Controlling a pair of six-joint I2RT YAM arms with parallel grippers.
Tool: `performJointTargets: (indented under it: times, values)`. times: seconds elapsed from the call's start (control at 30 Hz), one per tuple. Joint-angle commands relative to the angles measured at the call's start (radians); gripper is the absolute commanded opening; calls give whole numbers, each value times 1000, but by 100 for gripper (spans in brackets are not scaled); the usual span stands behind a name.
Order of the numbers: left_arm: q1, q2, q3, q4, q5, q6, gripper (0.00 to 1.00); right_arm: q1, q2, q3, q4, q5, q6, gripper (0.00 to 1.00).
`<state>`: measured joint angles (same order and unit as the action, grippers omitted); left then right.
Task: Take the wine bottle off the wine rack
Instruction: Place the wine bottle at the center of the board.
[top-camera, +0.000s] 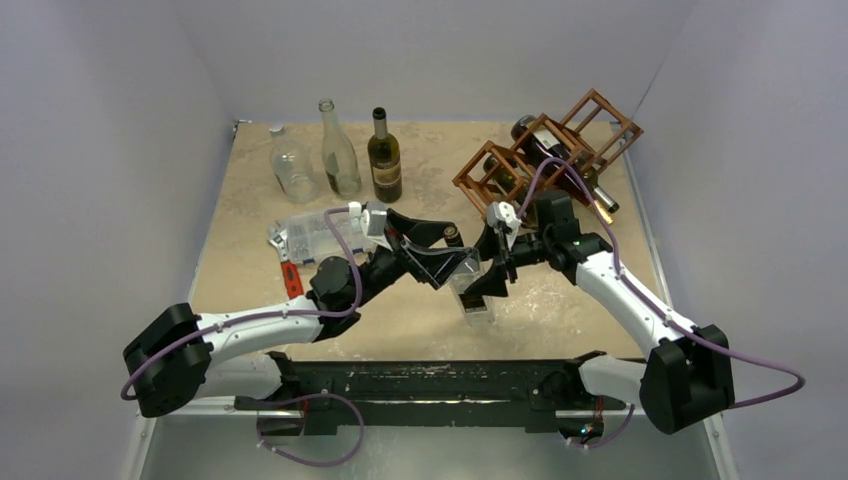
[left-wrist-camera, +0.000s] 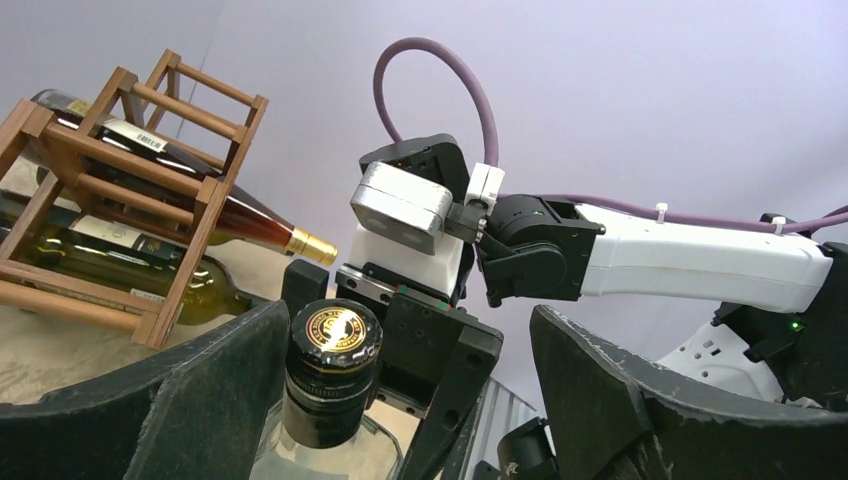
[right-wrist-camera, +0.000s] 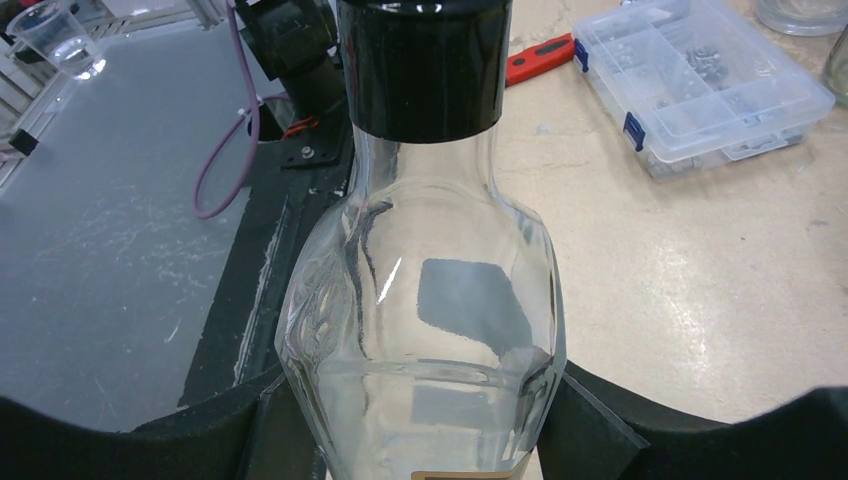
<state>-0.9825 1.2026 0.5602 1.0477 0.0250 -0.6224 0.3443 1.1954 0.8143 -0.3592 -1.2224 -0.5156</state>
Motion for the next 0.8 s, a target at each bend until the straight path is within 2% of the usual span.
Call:
performJointTargets:
  times: [0.0,0.23,0.4,0.63,0.77]
  values:
    - [-5,3,-26,100,-22,-17,91,-18,-32,30,37,-110,11,0]
    - [-4,2,-28,45,-22,-1,94,-33,-31,28,44,-147,23,0]
    - [-4,45,-28,86,-22,13,92,-39,-30,25,43,-151,27,0]
    - [-5,128,3,140,-16,44,73,-39,-22,22,42,-133,29,0]
    - [-4,140,19,119,-14,83,53,-40,-20,21,43,-127,30,0]
